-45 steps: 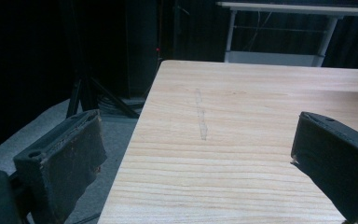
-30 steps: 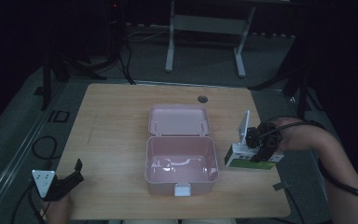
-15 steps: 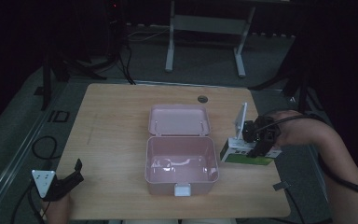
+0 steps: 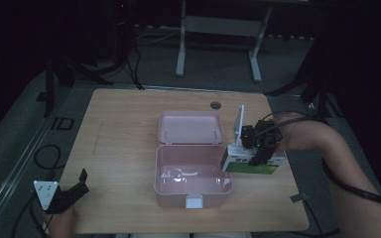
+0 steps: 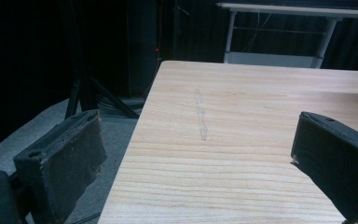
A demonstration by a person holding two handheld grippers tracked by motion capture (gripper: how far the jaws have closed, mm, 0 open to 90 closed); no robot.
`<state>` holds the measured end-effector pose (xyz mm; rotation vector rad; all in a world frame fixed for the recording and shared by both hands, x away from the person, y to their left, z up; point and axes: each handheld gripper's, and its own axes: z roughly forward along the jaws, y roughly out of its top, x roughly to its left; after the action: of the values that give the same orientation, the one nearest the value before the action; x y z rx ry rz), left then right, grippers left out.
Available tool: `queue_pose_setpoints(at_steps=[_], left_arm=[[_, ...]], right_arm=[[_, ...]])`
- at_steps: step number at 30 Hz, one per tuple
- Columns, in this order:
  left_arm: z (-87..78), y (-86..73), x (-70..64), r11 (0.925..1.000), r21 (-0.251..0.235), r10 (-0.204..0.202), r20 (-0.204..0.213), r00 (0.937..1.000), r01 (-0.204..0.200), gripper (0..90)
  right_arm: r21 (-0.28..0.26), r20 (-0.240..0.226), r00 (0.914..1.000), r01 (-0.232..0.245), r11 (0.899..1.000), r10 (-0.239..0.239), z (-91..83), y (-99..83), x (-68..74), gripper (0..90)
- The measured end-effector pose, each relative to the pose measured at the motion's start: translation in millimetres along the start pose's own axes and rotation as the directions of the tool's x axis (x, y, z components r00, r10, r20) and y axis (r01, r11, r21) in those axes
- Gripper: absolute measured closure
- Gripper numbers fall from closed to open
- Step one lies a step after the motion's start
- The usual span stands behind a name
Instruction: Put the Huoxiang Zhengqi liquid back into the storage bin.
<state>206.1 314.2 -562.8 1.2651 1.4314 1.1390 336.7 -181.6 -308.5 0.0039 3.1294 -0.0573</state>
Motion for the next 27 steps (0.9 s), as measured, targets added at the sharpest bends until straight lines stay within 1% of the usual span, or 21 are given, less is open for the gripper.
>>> queue_pose_setpoints(at_steps=[6,9,12,18,19,21,23,27], left_arm=[[0.0,0.0,0.2,1.0,-0.002,-0.001,0.001,1.0,0.001,2.7],[-0.2,0.1,0.5,1.0,-0.002,-0.002,0.002,1.0,0.002,2.7],[-0.2,0.1,0.5,1.0,-0.002,-0.002,0.003,1.0,0.002,2.7],[-0.3,0.1,0.7,1.0,-0.003,-0.004,0.004,1.0,0.004,2.7],[-0.3,0.1,0.7,1.0,-0.002,-0.005,0.004,1.0,0.005,2.7],[-0.4,0.1,0.7,1.0,-0.003,-0.005,0.005,1.0,0.005,2.7],[-0.4,0.1,0.8,1.0,-0.002,-0.005,0.005,1.0,0.005,2.7],[-0.3,0.1,0.5,1.0,-0.003,-0.004,0.005,1.0,0.004,2.7]], right_arm=[[0.016,-0.009,0.9998,0.017,1.0,-0.016,4.3,20.8,-1.4,62.2],[0.009,-0.014,0.9995,0.028,1.0,-0.028,5.8,30.4,-1.3,62.2],[0.013,-0.017,0.999,0.041,0.999,-0.041,7.6,40.3,-0.7,62.2],[0.022,-0.018,0.9983,0.057,0.998,-0.056,9.6,58.5,1.8,62.2],[0.019,-0.018,0.9976,0.067,0.998,-0.067,9.8,61.2,1.7,62.3],[0.024,-0.021,0.9976,0.066,0.998,-0.066,9.8,66.6,2.9,62.2],[0.023,-0.014,0.9971,0.075,0.997,-0.075,10.6,72.3,3.4,62.2],[0.021,-0.015,0.9955,0.094,0.995,-0.094,11.7,84.6,4.7,62.2]])
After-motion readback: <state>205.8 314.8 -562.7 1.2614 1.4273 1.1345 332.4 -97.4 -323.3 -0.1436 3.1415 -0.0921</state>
